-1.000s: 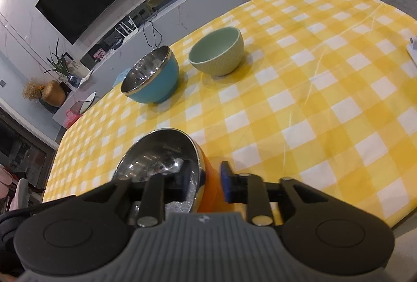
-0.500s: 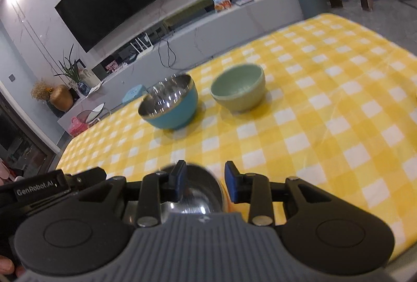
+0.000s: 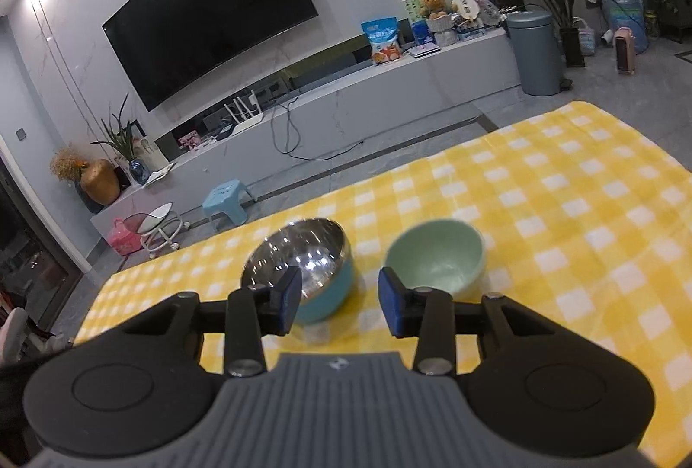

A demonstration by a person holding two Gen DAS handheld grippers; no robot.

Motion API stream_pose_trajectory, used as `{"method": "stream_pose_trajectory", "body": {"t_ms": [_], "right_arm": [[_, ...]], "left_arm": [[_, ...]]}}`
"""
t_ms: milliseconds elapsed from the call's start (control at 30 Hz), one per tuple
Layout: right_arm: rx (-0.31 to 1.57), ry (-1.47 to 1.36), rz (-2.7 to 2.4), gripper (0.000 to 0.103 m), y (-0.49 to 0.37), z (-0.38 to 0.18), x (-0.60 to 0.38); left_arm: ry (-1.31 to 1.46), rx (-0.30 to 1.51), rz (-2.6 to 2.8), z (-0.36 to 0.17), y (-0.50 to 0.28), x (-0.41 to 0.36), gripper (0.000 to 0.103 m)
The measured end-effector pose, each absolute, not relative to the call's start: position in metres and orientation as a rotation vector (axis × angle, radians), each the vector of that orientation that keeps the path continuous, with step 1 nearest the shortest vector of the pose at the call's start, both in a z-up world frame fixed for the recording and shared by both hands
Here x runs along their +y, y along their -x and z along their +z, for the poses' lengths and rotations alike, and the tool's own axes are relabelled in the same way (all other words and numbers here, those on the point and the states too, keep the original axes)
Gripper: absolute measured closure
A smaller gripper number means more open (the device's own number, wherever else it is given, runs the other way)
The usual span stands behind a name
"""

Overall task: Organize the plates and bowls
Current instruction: 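Move both grippers to the blue steel bowl and close on its rim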

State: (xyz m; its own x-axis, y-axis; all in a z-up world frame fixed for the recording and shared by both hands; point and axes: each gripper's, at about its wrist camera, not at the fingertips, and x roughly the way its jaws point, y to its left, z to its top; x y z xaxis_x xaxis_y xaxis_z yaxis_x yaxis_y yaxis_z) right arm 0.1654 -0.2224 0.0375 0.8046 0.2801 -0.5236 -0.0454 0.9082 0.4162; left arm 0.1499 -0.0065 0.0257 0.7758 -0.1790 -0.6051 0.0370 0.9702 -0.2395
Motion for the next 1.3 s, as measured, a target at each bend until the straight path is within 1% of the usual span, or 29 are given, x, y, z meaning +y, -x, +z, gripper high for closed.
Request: {"method": "stream_pose_trajectory", "body": {"t_ms": [133,433,900,1033,1100,1167,1233,1267,1300], "right_arm": [[0.632,-0.382,0.179,0.064,-0.192,0.032,-0.214],[0.735,-0.404,0.195,0.064,-0.243,0.003,-0.202],[0.858,-0.453,0.191,0.065,-0.272,-0.027,-0.199],[0.861,-0.471,0.211,0.065,-0.270,-0.028,-0.199],[0.855,-0.459,0.220,0.067,-0.269,-0.027,-0.197],[0.846,-0.463,0.237,0.075,-0.269,-0.027,-0.197],[0.835,-0.461,0.246,0.078,-0.269,-0.028,-0.197],[0.830,-0.461,0.248,0.078,-0.269,-0.029,-0.197],[0.828,-0.468,0.252,0.079,-0.269,-0.030,-0.197]], "left_arm": [[0.215,0.693,-0.112,0.016,-0.169,-0.001,0.065],[0.260,0.713,-0.085,-0.002,-0.212,0.020,0.065],[0.251,0.804,-0.086,-0.030,-0.266,0.018,0.066],[0.253,0.829,-0.074,-0.037,-0.274,0.017,0.066],[0.261,0.834,-0.074,-0.039,-0.276,0.016,0.068],[0.247,0.838,-0.063,-0.039,-0.278,0.014,0.073],[0.236,0.839,-0.051,-0.038,-0.278,0.014,0.082],[0.240,0.840,-0.049,-0.038,-0.279,0.015,0.084],[0.245,0.843,-0.045,-0.037,-0.279,0.016,0.088]]}}
